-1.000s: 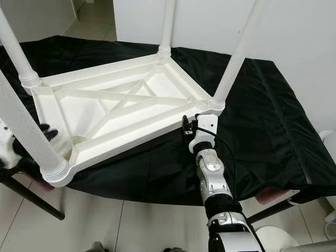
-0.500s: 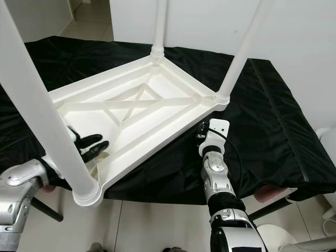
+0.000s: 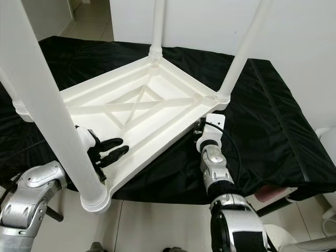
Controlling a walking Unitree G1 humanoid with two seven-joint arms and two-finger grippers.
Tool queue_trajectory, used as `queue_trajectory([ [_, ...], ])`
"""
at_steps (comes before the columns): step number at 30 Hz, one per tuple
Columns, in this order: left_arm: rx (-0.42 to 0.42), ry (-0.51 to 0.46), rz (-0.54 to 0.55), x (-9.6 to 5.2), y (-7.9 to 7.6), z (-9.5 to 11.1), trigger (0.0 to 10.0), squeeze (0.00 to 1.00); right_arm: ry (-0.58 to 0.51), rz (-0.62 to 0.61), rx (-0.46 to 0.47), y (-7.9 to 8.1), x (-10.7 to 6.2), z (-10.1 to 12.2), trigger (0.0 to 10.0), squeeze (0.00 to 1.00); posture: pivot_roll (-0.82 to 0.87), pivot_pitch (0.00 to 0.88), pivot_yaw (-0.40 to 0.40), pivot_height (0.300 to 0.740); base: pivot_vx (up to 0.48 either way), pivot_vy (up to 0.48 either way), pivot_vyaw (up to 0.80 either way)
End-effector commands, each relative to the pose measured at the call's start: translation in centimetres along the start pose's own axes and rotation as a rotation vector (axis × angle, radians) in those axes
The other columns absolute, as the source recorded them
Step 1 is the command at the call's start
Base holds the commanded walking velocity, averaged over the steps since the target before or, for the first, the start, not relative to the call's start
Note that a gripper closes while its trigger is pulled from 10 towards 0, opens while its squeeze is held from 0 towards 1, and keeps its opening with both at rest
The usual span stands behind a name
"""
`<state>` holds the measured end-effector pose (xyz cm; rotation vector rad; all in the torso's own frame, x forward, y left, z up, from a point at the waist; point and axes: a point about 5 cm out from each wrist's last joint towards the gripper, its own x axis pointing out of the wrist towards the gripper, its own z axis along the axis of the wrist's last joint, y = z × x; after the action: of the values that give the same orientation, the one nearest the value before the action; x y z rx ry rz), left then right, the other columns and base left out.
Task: Building children table
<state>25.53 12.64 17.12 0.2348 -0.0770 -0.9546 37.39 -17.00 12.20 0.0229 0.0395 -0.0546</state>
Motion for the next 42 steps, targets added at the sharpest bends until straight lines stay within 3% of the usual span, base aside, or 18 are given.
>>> queue_trajectory([
  [1, -0.009, -0.002, -0.05, 0.4, -0.9, 0.1, 10.0, 0.0, 0.039, 0.029, -0.001, 0.2, 0.1, -0.5, 10.0, 0.0, 0.12, 0.057, -0.071, 0.74, 0.0, 0.0, 0.0],
  [5, -0.005, -0.012, -0.064, 0.6, -1.4, 0.6, 10.0, 0.0, 0.049, 0.13, -0.072, 1.3, 0.7, 0.2, 10.0, 0.0, 0.13, 0.051, -0.077, 0.74, 0.0, 0.0, 0.0],
  [13, 0.003, -0.012, -0.071, 0.7, -1.8, 0.8, 10.0, 0.0, 0.019, 0.172, -0.102, 2.1, 1.1, 1.2, 10.0, 0.0, 0.14, 0.046, -0.085, 0.74, 0.0, 0.0, 0.0],
  [20, 0.022, 0.006, 0.029, 0.6, -0.5, 0.2, 10.0, 0.0, -0.046, 0.107, -0.086, 0.2, 0.6, 0.9, 10.0, 0.0, 0.12, 0.043, -0.09, 0.74, 0.0, 0.0, 0.0],
  [23, 0.039, 0.055, 0.082, 0.1, 1.2, -0.6, 10.0, 0.0, -0.112, 0.082, -0.088, -1.5, -0.5, 0.4, 10.0, 0.0, 0.11, 0.045, -0.082, 0.74, 0.0, 0.0, 0.0],
  [27, 0.047, 0.064, 0.093, -0.2, 1.8, -0.6, 10.0, 0.0, -0.135, 0.089, -0.075, -2.0, -0.9, 0.3, 10.0, 0.0, 0.1, 0.047, -0.08, 0.74, 0.0, 0.0, 0.0],
  [30, 0.075, 0.111, 0.127, -0.9, 4.3, -0.4, 10.0, 0.0, -0.228, 0.15, -0.03, -3.4, -2.8, 0.4, 10.0, 0.0, 0.09, 0.057, -0.073, 0.74, 0.0, 0.0, 0.0],
  [32, 0.075, 0.111, 0.127, -0.9, 4.3, -0.4, 10.0, 0.0, -0.228, 0.15, -0.03, -3.4, -2.8, 0.4, 10.0, 0.0, 0.09, 0.057, -0.073, 0.74, 0.0, 0.0, 0.0],
  [33, 0.095, 0.131, 0.134, -1.2, 5.0, -0.4, 10.0, 0.0, -0.248, 0.163, -0.032, -3.8, -3.4, 0.4, 10.0, 0.0, 0.08, 0.065, -0.071, 0.74, 0.0, 0.0, 0.0],
  [34, 0.095, 0.131, 0.134, -1.2, 5.0, -0.4, 10.0, 0.0, -0.248, 0.163, -0.032, -3.8, -3.4, 0.4, 10.0, 0.0, 0.08, 0.065, -0.071, 0.74, 0.0, 0.0, 0.0],
  [36, 0.197, 0.183, 0.103, -1.8, 6.0, -0.5, 10.0, 0.0, -0.278, 0.178, -0.031, -4.6, -4.7, 0.5, 10.0, 0.0, 0.08, 0.077, -0.071, 0.74, 0.0, 0.0, 0.0],
  [42, 0.231, 0.194, -0.04, -2.3, 6.5, -0.2, 10.0, 0.0, -0.304, 0.223, 0.011, -4.8, -6.0, 1.0, 10.0, 0.0, 0.08, 0.096, -0.072, 0.74, 0.0, 0.0, 0.0],
])
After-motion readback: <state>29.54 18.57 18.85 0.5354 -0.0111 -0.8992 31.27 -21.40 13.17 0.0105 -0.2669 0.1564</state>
